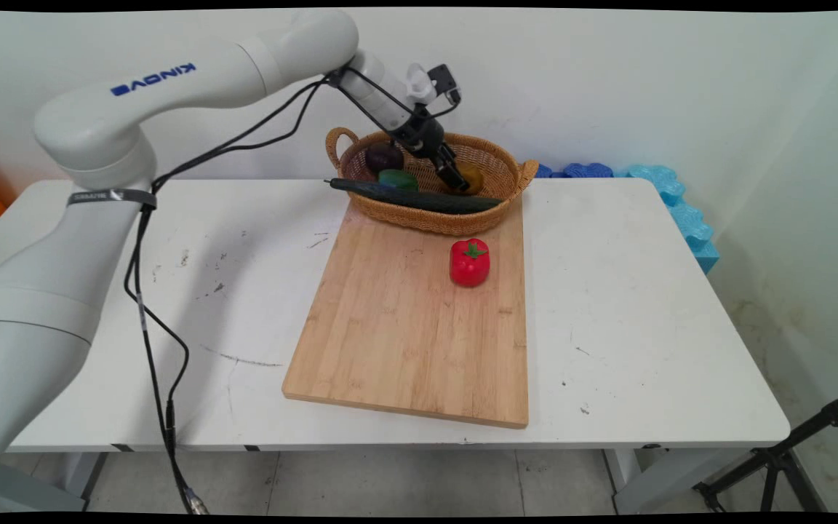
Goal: Pick up the potato from the vegetable basket, then place the picked object on the cutting board
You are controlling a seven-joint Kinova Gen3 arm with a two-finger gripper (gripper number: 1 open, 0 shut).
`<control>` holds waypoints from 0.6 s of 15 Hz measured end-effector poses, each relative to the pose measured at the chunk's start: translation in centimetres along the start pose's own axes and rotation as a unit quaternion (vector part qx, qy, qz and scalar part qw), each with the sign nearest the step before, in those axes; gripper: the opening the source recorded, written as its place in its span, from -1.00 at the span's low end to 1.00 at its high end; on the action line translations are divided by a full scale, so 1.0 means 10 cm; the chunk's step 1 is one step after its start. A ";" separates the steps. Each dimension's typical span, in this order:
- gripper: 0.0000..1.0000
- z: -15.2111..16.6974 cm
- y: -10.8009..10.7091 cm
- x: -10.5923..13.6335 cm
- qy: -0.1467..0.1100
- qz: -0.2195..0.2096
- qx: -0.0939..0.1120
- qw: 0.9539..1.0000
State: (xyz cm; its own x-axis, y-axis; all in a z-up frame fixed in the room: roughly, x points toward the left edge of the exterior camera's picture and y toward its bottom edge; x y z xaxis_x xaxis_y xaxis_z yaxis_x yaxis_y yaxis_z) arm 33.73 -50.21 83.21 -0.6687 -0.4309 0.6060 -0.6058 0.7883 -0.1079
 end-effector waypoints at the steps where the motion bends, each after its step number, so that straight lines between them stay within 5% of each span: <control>1: 1.00 0.04 0.00 0.00 -0.001 0.002 -0.001 1.000; 2: -1.00 0.07 0.00 0.01 -0.001 0.005 -0.002 1.000; 9: -1.00 0.09 -0.01 0.04 -0.004 0.017 0.001 1.000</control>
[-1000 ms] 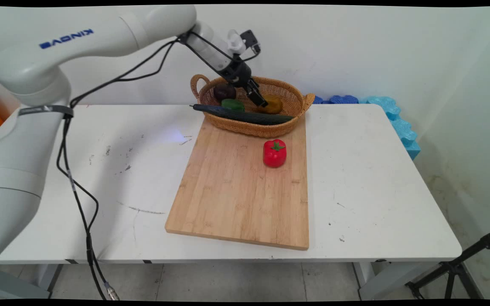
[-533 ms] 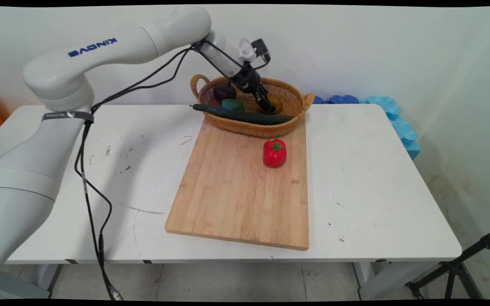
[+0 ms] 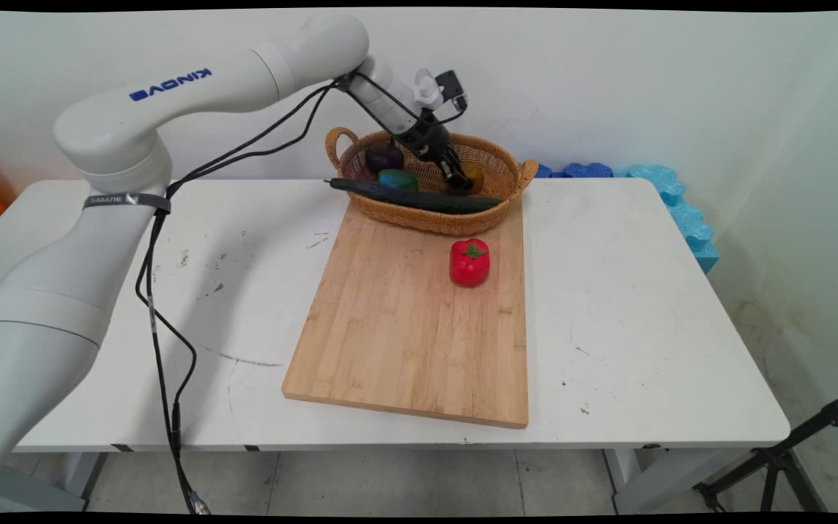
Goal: Place the picked object on the cutting board
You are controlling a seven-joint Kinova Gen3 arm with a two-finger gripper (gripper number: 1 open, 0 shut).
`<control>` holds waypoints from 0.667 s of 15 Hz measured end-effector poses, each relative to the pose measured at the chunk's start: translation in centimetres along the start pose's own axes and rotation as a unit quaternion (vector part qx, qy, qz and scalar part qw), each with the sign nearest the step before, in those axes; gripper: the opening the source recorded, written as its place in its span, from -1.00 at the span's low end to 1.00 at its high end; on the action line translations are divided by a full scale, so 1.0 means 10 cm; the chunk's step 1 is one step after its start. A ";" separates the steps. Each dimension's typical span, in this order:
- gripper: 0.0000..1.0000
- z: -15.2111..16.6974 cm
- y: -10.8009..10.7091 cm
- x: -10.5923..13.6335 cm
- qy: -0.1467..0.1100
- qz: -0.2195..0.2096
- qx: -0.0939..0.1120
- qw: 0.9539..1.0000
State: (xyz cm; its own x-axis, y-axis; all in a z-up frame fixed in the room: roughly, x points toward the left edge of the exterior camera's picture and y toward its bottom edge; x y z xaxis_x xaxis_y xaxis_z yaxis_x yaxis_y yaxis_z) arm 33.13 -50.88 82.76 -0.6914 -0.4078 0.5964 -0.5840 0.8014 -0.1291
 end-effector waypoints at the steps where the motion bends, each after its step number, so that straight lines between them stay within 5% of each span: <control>1: -1.00 -0.07 -0.01 0.01 0.001 0.001 0.004 1.000; 10: -1.00 -0.91 0.16 0.04 0.016 -0.004 0.030 0.999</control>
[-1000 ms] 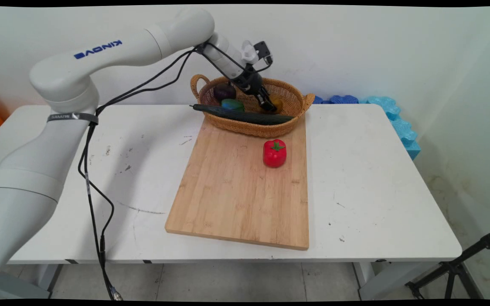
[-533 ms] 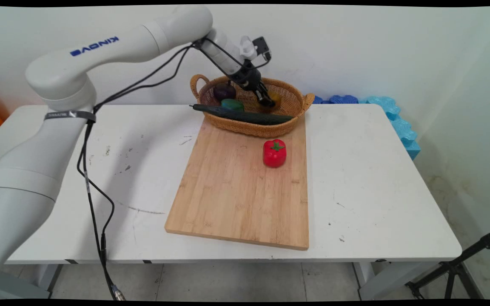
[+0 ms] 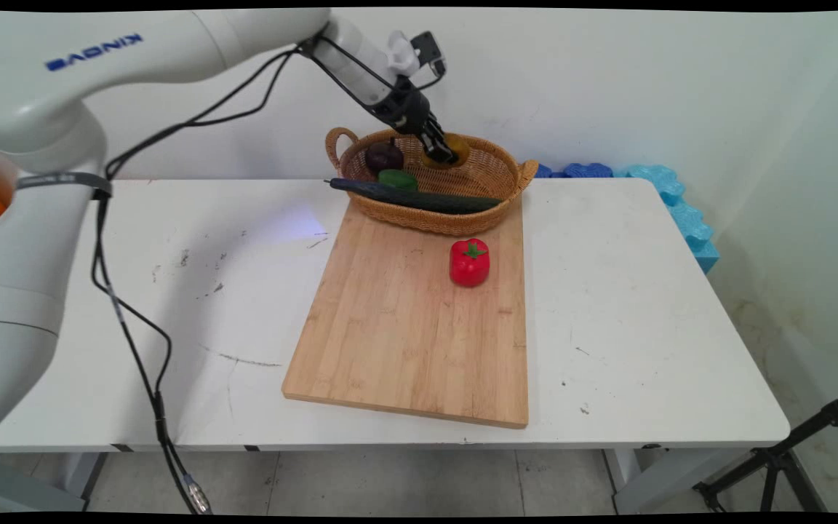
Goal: Place the picked object on the cutting board
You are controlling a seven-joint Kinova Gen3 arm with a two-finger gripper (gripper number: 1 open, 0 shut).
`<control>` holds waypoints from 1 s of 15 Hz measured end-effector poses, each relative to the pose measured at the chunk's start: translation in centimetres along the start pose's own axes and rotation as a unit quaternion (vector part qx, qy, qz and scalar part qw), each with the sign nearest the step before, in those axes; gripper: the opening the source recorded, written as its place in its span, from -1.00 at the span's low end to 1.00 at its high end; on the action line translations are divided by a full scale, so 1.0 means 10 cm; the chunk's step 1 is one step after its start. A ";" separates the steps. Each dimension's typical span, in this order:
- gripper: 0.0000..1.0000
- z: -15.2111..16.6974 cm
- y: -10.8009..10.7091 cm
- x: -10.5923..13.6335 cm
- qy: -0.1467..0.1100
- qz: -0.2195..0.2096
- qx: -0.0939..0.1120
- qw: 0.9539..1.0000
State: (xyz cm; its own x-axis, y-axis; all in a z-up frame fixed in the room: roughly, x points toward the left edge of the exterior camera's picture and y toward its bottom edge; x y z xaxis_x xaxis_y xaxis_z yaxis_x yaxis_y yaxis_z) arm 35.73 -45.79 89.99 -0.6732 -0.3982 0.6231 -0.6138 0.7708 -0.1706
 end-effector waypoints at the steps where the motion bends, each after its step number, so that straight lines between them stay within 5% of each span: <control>1: -1.00 -0.13 0.06 -0.01 0.001 -0.004 0.001 1.000; 15: -1.00 -1.12 1.12 -0.32 -0.024 -0.056 -0.042 0.997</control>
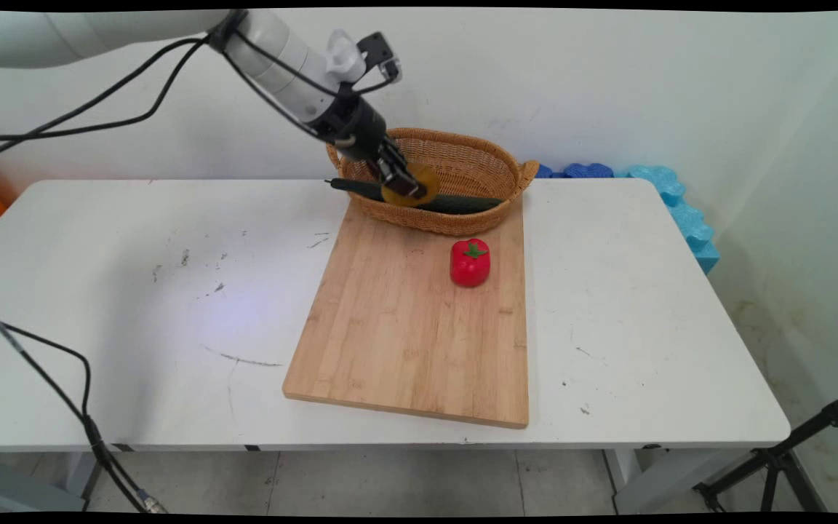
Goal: Place the picked object on the cutting board
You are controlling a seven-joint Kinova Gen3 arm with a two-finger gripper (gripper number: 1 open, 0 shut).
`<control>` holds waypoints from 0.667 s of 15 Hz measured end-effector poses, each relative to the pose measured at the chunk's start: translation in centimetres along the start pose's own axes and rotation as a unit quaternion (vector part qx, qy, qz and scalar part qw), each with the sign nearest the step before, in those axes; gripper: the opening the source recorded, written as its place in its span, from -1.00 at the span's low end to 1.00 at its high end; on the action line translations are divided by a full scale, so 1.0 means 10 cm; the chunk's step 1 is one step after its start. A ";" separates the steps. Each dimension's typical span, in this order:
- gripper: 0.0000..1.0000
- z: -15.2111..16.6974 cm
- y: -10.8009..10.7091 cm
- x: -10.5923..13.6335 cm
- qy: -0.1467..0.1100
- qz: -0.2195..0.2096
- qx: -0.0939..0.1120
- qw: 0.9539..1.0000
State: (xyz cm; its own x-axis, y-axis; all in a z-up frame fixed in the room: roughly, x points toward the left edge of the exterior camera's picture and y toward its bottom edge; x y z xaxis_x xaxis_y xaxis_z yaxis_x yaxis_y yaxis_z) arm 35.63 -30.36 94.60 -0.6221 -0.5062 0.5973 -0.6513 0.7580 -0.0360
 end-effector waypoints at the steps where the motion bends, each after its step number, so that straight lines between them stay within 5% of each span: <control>1: -1.00 -0.01 0.07 -0.05 -0.004 -0.005 -0.003 1.000; 10: -1.00 0.24 0.41 -0.41 -0.032 -0.042 0.002 0.999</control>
State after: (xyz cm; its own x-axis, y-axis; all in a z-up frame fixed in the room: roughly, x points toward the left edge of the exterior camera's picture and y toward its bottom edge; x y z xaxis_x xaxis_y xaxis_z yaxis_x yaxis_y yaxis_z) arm 34.44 -26.14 90.08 -0.5916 -0.5934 0.5458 -0.7038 0.7103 0.0093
